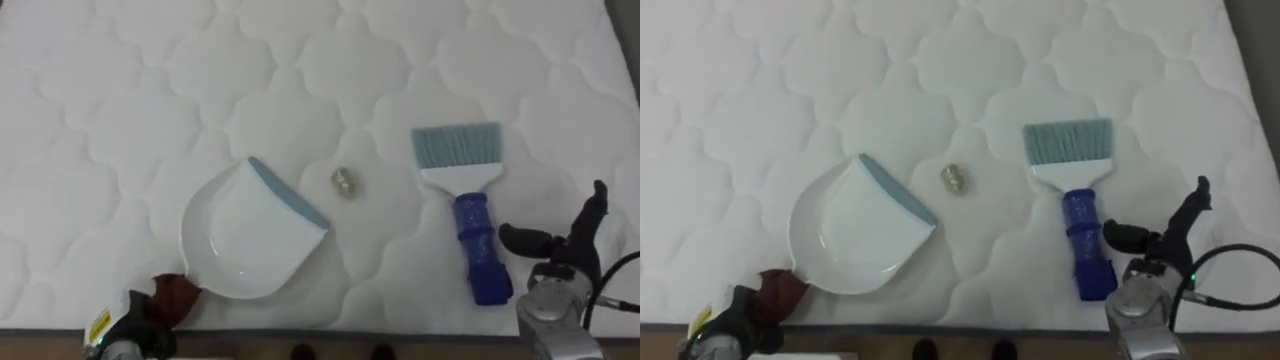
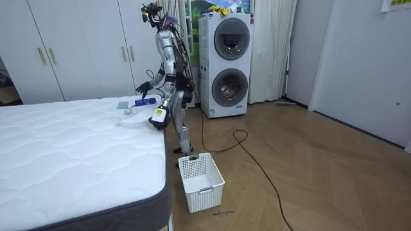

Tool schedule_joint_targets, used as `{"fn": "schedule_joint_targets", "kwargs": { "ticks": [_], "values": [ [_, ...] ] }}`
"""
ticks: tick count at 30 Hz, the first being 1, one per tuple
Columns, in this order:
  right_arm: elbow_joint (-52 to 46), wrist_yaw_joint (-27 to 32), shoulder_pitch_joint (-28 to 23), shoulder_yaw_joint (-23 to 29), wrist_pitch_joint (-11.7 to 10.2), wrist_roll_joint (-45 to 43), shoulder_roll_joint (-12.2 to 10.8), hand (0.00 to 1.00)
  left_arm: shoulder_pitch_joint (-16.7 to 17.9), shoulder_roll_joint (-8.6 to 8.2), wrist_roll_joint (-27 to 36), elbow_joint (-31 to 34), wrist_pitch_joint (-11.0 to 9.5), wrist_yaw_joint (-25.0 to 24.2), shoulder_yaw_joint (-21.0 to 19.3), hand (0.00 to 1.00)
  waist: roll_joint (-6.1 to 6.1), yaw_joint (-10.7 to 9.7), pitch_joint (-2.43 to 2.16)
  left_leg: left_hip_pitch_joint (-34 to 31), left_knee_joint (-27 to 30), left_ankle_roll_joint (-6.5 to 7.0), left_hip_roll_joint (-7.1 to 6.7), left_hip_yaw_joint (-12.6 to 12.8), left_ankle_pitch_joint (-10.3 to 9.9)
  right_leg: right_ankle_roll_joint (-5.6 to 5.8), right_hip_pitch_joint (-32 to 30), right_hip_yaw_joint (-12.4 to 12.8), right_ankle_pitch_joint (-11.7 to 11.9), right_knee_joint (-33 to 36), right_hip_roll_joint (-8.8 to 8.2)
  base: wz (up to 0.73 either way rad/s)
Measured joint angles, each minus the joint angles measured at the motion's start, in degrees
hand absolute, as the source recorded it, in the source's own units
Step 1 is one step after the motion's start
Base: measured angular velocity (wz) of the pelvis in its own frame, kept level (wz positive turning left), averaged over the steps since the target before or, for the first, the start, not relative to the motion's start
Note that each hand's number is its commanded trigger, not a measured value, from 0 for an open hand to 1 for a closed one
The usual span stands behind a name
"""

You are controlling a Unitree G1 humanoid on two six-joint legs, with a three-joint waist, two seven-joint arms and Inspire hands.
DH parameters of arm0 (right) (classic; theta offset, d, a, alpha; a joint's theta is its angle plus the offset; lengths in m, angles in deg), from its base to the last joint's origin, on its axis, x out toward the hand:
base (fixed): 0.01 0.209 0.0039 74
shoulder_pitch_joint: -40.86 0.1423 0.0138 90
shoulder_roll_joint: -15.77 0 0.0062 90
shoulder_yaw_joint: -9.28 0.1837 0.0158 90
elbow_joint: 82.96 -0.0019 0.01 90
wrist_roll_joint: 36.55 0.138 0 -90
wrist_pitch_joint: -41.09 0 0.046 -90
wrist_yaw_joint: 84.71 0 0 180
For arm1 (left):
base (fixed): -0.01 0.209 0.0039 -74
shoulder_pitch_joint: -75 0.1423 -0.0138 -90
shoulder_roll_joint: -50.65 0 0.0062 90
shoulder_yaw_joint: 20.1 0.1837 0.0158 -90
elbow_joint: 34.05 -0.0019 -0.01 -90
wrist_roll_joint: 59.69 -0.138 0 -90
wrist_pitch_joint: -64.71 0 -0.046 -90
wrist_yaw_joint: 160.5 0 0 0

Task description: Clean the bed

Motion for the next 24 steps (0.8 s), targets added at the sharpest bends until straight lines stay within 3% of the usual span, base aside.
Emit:
{"fn": "schedule_joint_targets", "kwargs": {
  "ticks": [7, 11, 24],
  "values": [
    [0.28, 0.19, 0.71, -0.94, 0.02, 0.43, 0.01, 0.0, -1.53, 0.26, -0.1, 0.04, 0.06, -1.86, -0.09, 1.0, 0.29, 0.51, 0.1, -1.42, 1.2, -0.01, 0.03, -0.31, -0.04, -0.17, -1.25, -0.73, -0.13, 1.2, -0.72, 0.03],
    [0.85, 0.01, 0.82, -1.42, -0.02, 0.41, 0.04, 0.0, -3.14, 0.31, -0.1, 0.05, 0.6, -3.99, -0.08, 1.0, 0.95, 0.67, 0.64, -2.46, 3.03, 0.06, 0.19, -0.54, -0.42, -0.35, -1.42, -1.13, -0.28, 1.89, -0.75, 0.07],
    [3.15, -4.55, 2.84, -3.76, -0.06, 0.62, 0.21, 0.0, -4.49, 0.64, -0.15, 0.01, 0.92, -6.14, -0.05, 1.0, 1.3, 1.29, 0.87, -4.19, 4.13, 0.2, 0.24, 0.16, -0.54, -0.36, -3.7, -0.4, -0.39, 3.19, -0.69, -0.03]
  ]
}}
